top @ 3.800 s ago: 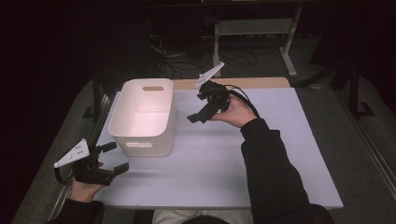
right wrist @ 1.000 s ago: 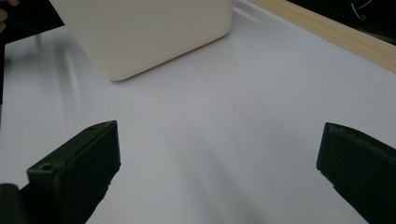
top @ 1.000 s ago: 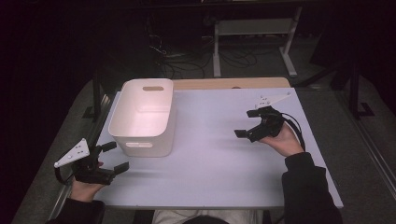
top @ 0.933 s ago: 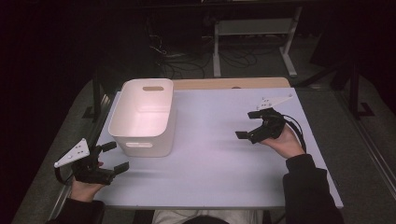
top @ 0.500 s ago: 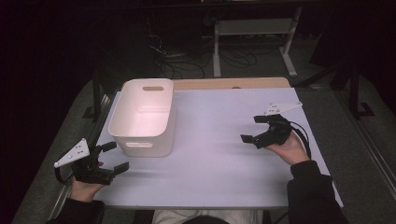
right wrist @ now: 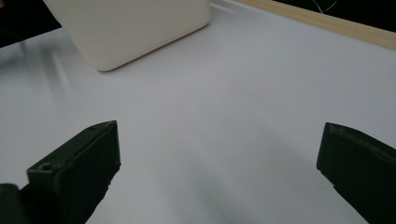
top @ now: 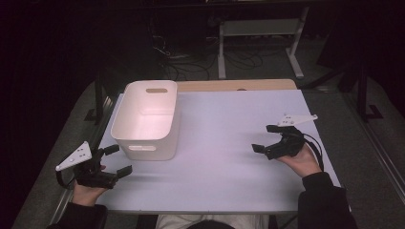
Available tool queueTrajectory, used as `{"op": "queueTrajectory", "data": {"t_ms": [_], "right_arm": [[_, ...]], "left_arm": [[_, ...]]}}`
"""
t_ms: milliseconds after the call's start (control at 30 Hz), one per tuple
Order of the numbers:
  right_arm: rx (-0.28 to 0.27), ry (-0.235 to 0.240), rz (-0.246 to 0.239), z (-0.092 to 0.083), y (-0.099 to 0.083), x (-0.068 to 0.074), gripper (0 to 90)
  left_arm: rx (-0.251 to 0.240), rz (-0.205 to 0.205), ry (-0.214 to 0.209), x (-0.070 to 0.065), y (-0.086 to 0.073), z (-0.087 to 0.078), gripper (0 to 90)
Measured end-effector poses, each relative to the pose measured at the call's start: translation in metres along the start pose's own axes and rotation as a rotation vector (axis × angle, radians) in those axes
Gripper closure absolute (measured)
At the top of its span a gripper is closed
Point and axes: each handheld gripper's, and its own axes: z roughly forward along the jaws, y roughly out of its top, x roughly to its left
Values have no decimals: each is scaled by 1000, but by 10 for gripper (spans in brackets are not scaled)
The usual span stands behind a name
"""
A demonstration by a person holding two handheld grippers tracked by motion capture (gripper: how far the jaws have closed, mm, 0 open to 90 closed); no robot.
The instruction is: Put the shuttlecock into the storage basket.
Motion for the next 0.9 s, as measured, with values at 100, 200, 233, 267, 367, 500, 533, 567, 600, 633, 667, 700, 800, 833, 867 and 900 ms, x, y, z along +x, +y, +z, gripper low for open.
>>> {"op": "queueTrajectory", "data": {"t_ms": [100, 200, 233, 267, 367, 500, 533, 567, 600, 633, 667, 700, 800, 833, 867, 900], "right_arm": [[-19, -25, 2, -6, -7, 1, 0], [-22, -33, 13, -10, -14, 0, 0], [-21, -36, 17, -11, -16, 0, 0], [-24, -41, 19, -13, -18, 0, 0], [-32, -44, 20, -16, -22, 1, 0], [-35, -46, 22, -22, -31, 2, 0], [-35, -46, 22, -22, -31, 2, 0], [-33, -46, 24, -24, -35, 2, 0], [-31, -47, 27, -25, -37, 2, 0], [-26, -49, 27, -26, -39, 2, 0], [-26, -49, 27, -26, -39, 2, 0], [-24, -52, 29, -27, -42, 2, 0], [-25, -62, 38, -33, -51, 2, 0], [-26, -66, 42, -35, -53, 2, 0], [-26, -66, 42, -35, -53, 2, 0], [-32, -69, 51, -38, -57, 2, 0]], "left_arm": [[-1, -1, 0, 0, 0, 0, 0], [-1, 0, 0, 0, 0, 0, 0], [0, 0, 1, 0, 0, 0, 0], [0, 0, 1, 0, 0, 0, 0], [1, 0, 0, 0, 0, 1, 0], [2, 2, -1, 0, 0, 1, 0], [2, 2, -1, 0, 0, 1, 0], [1, 2, -1, 0, 0, 1, 0], [2, 2, -1, 0, 0, 1, 0], [2, 1, 0, 0, 0, 1, 0], [2, 1, 0, 0, 0, 1, 0], [2, 1, 0, 0, 0, 1, 0], [1, 1, 1, 0, 0, 1, 0], [1, 1, 1, 0, 0, 1, 0], [1, 1, 1, 0, 0, 1, 0], [2, 0, 1, 0, 0, 1, 0]]}}
